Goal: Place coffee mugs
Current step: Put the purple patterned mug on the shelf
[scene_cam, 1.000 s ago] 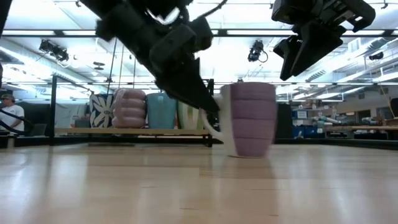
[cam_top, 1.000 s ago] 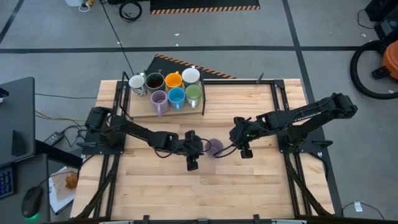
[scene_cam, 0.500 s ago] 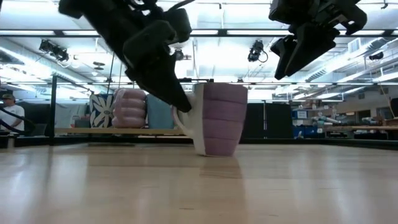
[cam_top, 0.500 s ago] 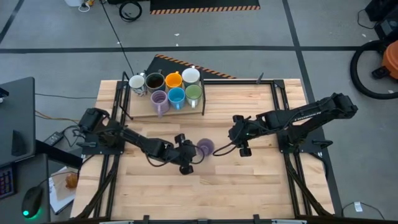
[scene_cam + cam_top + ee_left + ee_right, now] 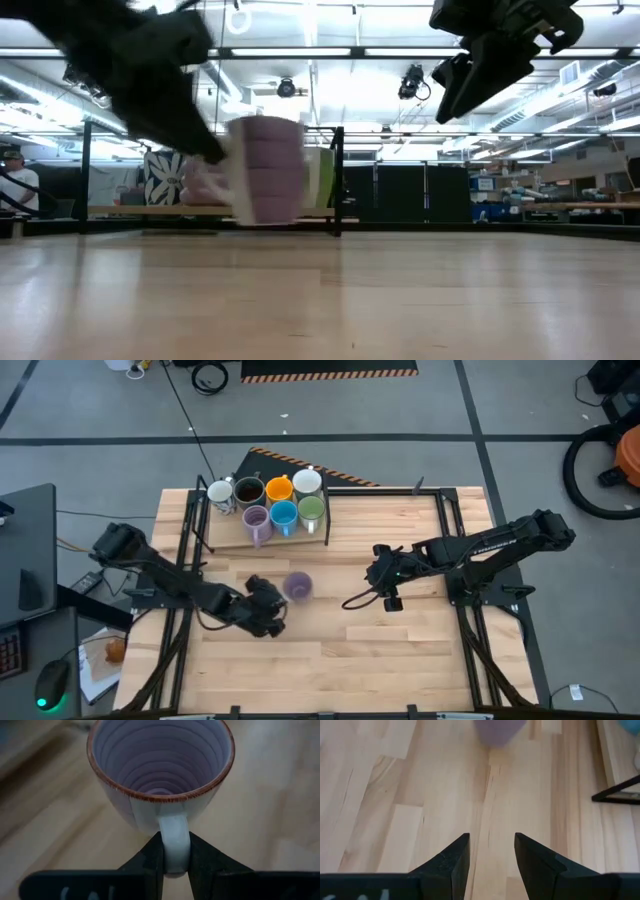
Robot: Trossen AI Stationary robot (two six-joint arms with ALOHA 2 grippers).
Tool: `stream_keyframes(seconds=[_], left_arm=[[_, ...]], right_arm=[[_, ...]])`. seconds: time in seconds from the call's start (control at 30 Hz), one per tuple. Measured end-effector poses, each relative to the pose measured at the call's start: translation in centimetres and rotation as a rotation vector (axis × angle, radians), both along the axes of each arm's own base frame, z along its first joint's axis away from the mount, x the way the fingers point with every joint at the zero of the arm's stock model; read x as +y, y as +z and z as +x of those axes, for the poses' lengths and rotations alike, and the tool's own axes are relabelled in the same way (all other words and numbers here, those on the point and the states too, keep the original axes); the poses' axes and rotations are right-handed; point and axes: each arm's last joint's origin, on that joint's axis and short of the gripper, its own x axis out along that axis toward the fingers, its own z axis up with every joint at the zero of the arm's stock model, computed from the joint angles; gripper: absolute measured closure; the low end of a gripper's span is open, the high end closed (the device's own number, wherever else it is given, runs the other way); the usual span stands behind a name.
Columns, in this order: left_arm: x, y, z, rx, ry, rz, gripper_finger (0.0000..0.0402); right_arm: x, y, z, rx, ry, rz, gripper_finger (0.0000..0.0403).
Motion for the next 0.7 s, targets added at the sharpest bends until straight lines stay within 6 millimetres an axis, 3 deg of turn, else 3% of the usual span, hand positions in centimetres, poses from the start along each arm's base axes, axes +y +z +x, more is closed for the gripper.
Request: stream_keyframes(seconds=[0.3,0.7], left_arm=[[0.3,1.1,-5.5,0.064,0.226,0.011,0.0338],[0.9,1.3,-8.9,0.118,0.431,-0.039,0.0338]], right_arm=[[-0.1,0.1,0.2,-0.022,0.001,-0.003,0.0242],[-0.1,0.1,0.2,-0.02,0.008,-0.009,0.0242]])
